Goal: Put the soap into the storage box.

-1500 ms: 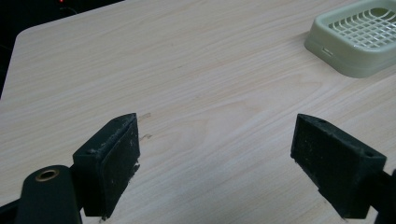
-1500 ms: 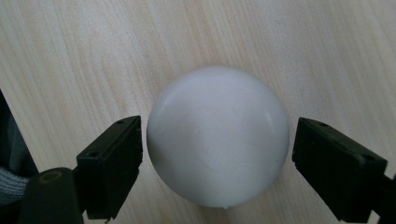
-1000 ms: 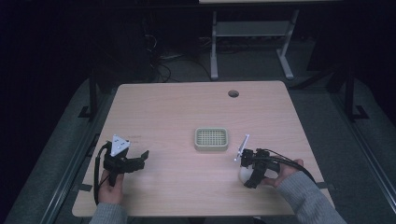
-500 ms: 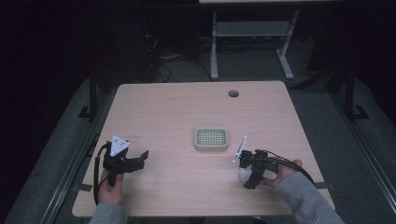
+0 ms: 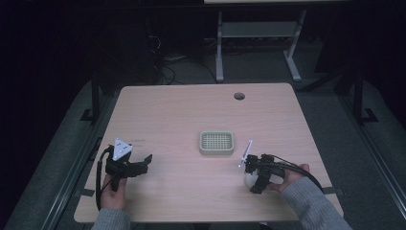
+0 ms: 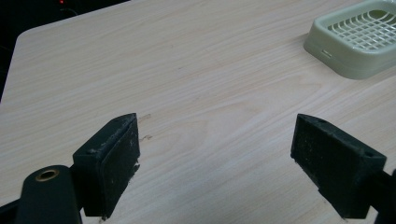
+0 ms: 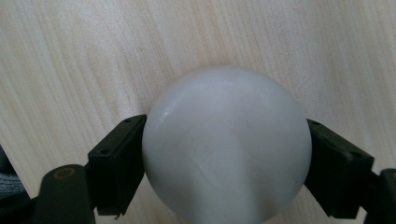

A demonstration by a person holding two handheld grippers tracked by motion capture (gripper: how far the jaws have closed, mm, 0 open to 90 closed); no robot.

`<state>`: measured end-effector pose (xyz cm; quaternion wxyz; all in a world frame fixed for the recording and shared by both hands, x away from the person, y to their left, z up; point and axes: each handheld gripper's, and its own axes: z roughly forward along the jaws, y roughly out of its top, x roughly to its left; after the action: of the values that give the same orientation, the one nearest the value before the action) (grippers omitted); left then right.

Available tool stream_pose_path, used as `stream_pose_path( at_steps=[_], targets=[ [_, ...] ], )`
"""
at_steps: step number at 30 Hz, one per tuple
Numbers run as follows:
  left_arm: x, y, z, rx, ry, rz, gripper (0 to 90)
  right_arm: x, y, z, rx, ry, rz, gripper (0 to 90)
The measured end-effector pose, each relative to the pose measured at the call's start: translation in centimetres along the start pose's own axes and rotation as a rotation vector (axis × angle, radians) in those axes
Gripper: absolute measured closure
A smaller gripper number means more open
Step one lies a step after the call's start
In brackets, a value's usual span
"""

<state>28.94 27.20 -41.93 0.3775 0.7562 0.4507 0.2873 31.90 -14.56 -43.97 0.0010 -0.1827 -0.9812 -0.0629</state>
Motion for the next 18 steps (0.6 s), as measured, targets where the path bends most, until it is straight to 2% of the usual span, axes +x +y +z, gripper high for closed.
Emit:
stream_pose_path(
  at_steps=[10,18],
  targets=[
    [-0.04,0.03,-0.03,0.005,-0.001,0.009,15.2,-0.01,0.06,0.04,0.007,-0.009,-0.015,22.9],
    [0.00,0.02,0.00,0.000,-0.001,0.001,15.3,-0.03,0.11,0.00,0.007,0.001,-0.025,23.3]
  ],
)
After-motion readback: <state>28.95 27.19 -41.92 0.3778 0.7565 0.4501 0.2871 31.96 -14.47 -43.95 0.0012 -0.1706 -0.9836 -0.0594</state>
